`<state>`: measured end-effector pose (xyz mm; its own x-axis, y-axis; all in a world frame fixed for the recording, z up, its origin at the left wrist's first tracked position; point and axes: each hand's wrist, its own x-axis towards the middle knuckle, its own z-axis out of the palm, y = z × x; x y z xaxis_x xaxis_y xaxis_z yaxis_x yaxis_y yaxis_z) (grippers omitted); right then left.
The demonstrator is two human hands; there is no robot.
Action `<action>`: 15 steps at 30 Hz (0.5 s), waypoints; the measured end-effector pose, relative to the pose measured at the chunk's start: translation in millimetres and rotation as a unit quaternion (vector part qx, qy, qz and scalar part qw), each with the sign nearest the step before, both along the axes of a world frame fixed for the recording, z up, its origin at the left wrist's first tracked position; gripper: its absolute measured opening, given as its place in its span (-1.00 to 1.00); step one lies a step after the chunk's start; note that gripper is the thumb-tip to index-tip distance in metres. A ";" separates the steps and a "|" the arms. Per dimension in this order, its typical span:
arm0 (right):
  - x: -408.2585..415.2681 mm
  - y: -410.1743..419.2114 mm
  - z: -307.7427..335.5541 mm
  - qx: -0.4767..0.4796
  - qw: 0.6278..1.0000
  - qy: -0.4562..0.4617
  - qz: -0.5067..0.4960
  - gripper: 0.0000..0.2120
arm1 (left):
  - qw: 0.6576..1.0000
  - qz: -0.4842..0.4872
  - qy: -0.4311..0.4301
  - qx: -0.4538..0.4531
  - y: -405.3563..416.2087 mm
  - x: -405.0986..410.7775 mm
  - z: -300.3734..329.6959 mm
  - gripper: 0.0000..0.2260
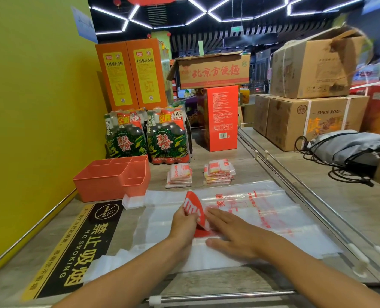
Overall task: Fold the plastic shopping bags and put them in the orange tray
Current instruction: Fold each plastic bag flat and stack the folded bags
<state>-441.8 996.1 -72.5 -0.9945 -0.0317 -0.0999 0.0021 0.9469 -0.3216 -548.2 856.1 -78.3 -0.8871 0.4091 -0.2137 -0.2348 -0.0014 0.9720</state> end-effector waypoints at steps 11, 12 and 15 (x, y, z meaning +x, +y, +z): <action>2.4 2.1 -0.3 0.038 0.999 -0.014 0.031 -0.33 | 0.982 0.073 0.157 -0.077 -34.4 -36.1 1.6 -0.69; 2.2 1.5 -0.3 0.039 0.999 -0.014 0.031 -0.33 | 0.978 0.022 0.192 -0.080 -34.8 -34.1 0.7 -0.66; 1.0 1.4 -2.3 0.039 0.999 -0.016 0.031 -0.32 | 0.912 -0.128 0.371 -0.116 -36.0 -34.1 -2.5 -0.58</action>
<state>-440.8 997.4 -74.8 -0.9871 -0.0839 -0.1364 -0.0480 0.9676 -0.2477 -582.3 820.1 -80.8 -0.7040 0.6441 0.2994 0.5246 0.1874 0.8305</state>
